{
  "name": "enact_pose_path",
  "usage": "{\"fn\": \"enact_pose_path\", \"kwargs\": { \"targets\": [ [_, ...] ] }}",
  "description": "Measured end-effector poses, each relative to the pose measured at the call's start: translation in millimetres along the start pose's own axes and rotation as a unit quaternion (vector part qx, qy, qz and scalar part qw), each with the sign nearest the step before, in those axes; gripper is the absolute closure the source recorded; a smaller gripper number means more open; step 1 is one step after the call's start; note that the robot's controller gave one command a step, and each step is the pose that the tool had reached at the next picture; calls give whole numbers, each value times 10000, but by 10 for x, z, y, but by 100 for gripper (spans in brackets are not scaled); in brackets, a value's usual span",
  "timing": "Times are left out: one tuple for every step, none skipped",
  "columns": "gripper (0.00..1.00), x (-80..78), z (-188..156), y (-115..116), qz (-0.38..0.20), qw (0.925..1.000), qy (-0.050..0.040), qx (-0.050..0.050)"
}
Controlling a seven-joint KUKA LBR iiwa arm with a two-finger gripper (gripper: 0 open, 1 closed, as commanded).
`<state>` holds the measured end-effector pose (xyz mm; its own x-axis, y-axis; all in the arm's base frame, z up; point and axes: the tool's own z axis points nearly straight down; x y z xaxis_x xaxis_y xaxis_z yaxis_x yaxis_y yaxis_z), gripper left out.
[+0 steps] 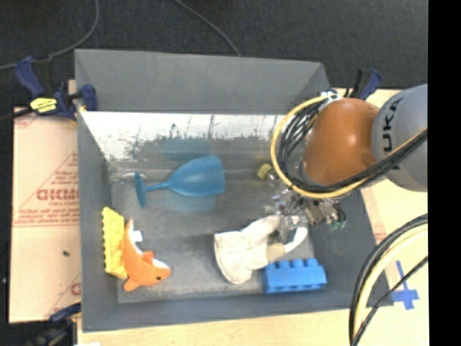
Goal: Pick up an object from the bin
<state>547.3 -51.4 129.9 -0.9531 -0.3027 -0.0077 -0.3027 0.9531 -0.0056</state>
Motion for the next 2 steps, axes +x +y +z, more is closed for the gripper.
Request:
{"fn": "enact_pose_path", "kwargs": {
  "targets": [
    [100,8,-218,1,4,10000,15,-5],
    [100,-11,-514,-8,14,10000,-19,8]
  ]
}}
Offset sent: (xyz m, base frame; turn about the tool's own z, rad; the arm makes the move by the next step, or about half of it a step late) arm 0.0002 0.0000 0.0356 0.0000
